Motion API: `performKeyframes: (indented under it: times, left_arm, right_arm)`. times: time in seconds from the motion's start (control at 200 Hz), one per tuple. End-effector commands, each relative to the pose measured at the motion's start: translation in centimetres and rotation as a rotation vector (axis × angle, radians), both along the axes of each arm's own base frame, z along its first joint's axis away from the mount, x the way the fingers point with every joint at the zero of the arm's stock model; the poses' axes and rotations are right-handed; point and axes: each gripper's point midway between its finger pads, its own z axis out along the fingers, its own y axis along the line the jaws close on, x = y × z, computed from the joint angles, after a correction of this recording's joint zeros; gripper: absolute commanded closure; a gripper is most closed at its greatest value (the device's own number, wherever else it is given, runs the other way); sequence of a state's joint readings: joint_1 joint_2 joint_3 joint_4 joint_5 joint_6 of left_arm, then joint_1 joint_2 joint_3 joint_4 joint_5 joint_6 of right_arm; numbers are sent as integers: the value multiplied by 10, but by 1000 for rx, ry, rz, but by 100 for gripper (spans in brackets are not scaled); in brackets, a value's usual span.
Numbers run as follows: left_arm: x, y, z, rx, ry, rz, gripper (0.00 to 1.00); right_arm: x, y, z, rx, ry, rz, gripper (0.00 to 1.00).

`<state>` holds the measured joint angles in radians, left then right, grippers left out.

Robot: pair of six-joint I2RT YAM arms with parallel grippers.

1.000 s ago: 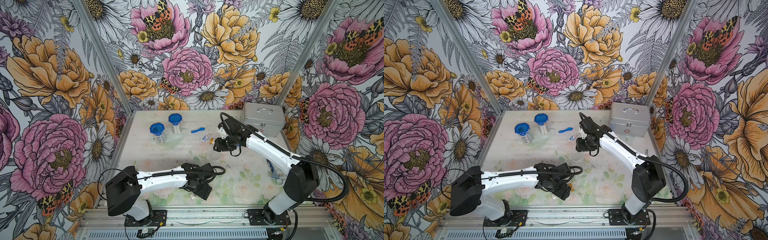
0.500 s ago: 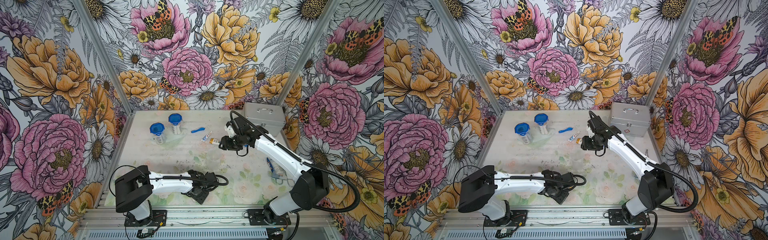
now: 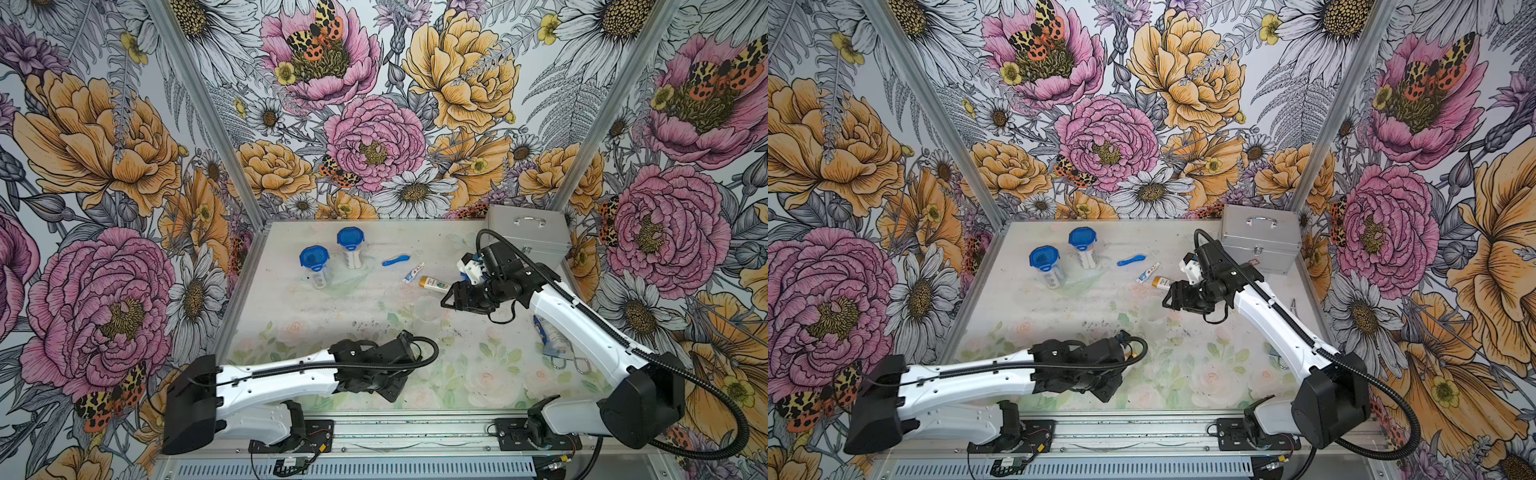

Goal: Pack away toiletry kits
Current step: Pick up the toiletry item from the center of the board.

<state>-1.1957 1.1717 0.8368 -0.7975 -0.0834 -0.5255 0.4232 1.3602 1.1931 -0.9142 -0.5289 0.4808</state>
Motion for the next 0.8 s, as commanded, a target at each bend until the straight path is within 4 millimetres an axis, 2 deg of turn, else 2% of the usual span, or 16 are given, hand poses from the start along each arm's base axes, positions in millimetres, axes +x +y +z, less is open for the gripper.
performKeyframes:
  times: [0.0, 0.075, 0.195, 0.33, 0.43, 0.495, 0.635, 0.685, 0.716, 0.796]
  left_arm:
    - [24, -2, 46, -113, -65, 64, 83]
    - [38, -3, 67, -132, -110, 71, 83]
    - [58, -5, 91, -162, -157, 87, 83]
    - [69, -13, 106, -173, -187, 68, 83]
    - [73, -18, 107, -169, -190, 57, 83]
    - [76, -20, 107, -173, -192, 59, 83]
    - [82, -21, 108, -188, -190, 87, 83]
    - [86, -18, 107, -197, -183, 115, 80]
    - [88, -17, 106, -201, -179, 128, 77]
    - [93, -13, 104, -205, -165, 159, 69]
  right_arm:
    - [-26, 36, 39, 170, -58, 210, 30]
    - [-36, 56, 50, 221, -65, 298, 30]
    - [-38, 81, 61, 285, -82, 364, 31]
    - [-32, 103, 66, 317, -99, 396, 33]
    - [-27, 115, 66, 330, -100, 415, 38]
    - [-27, 120, 64, 329, -96, 425, 47]
    - [-28, 121, 62, 327, -100, 428, 84]
    - [-28, 119, 60, 320, -104, 423, 96]
    - [-28, 117, 59, 315, -105, 418, 100]
    - [-26, 113, 57, 309, -109, 403, 100]
